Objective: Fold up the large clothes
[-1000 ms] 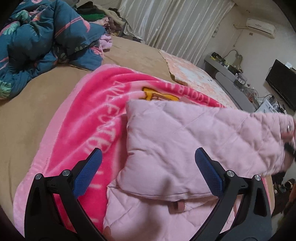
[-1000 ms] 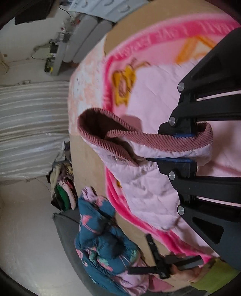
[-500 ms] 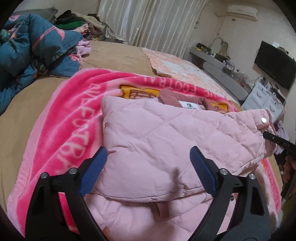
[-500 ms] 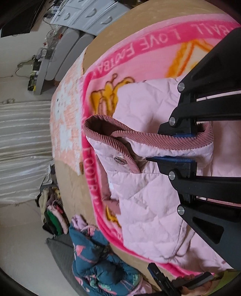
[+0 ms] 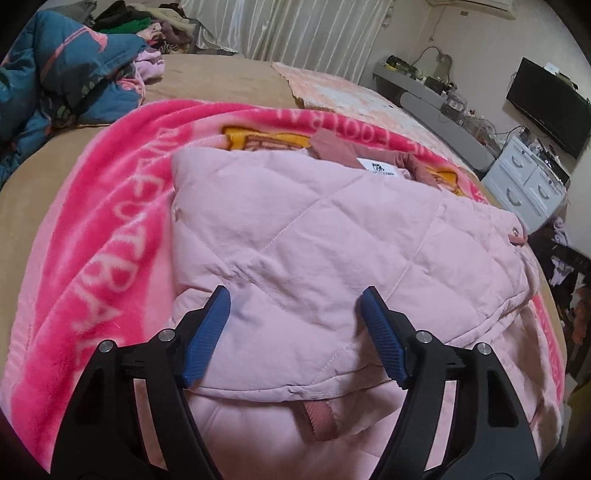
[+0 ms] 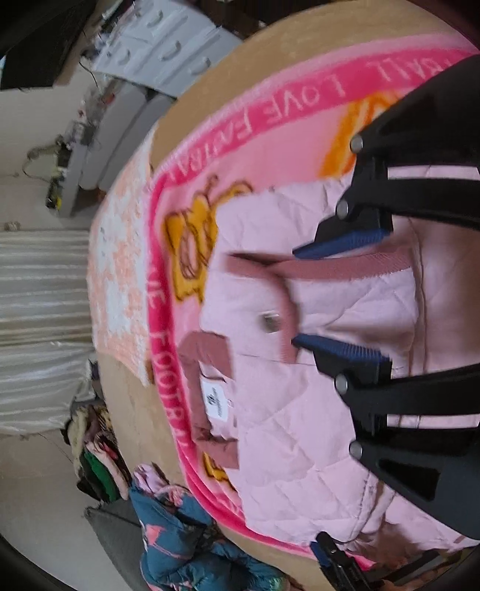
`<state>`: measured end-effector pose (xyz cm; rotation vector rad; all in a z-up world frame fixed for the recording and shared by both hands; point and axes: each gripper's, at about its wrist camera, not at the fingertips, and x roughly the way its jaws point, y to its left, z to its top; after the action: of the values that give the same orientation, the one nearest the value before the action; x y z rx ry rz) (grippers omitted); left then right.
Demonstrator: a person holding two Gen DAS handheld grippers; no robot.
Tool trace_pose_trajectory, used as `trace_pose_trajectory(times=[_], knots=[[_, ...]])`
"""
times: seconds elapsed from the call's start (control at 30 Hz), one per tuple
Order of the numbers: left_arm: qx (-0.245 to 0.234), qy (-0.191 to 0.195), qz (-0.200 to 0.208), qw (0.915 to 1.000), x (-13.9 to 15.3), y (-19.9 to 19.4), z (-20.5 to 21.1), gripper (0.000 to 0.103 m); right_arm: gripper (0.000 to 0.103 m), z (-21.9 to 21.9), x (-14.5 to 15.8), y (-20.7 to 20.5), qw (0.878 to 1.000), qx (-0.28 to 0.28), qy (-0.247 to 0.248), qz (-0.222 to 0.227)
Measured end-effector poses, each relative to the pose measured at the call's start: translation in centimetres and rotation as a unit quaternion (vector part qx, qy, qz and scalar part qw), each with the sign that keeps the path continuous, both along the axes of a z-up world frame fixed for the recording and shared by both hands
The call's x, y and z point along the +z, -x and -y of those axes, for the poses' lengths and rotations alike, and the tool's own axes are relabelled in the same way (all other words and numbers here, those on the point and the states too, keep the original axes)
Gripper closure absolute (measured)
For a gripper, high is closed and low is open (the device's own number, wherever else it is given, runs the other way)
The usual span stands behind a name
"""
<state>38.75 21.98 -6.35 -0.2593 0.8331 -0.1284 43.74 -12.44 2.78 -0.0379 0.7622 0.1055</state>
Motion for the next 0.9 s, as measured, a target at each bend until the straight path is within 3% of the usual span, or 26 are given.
trace_pose_trajectory(times=[0.23,0.4,0.63,0.9], knots=[[0.0,-0.018,-0.01,0.9998,-0.9,-0.3,0.7,0.037,0.047,-5.4,0.2,0.5,0.995,0.087,0.041,0.006],[0.002,-0.024,-0.012,0.9996,-1.3,-0.4,0.9,0.037,0.044,-10.2,-1.9,-1.1,0.989,0.137,0.048,-0.028],[0.001,-0.026,-0.011,0.9996,-1.2,-0.6,1.1,0.036,0.039,-11.7,-6.9,-4.3,0.988,0.107,0.058,-0.1],[-0.001,-0.044,-0.01,0.999,-1.2,-0.6,1.7,0.036,0.038,-10.8,-9.1,-4.2,0.992,0.093,0.027,-0.087]])
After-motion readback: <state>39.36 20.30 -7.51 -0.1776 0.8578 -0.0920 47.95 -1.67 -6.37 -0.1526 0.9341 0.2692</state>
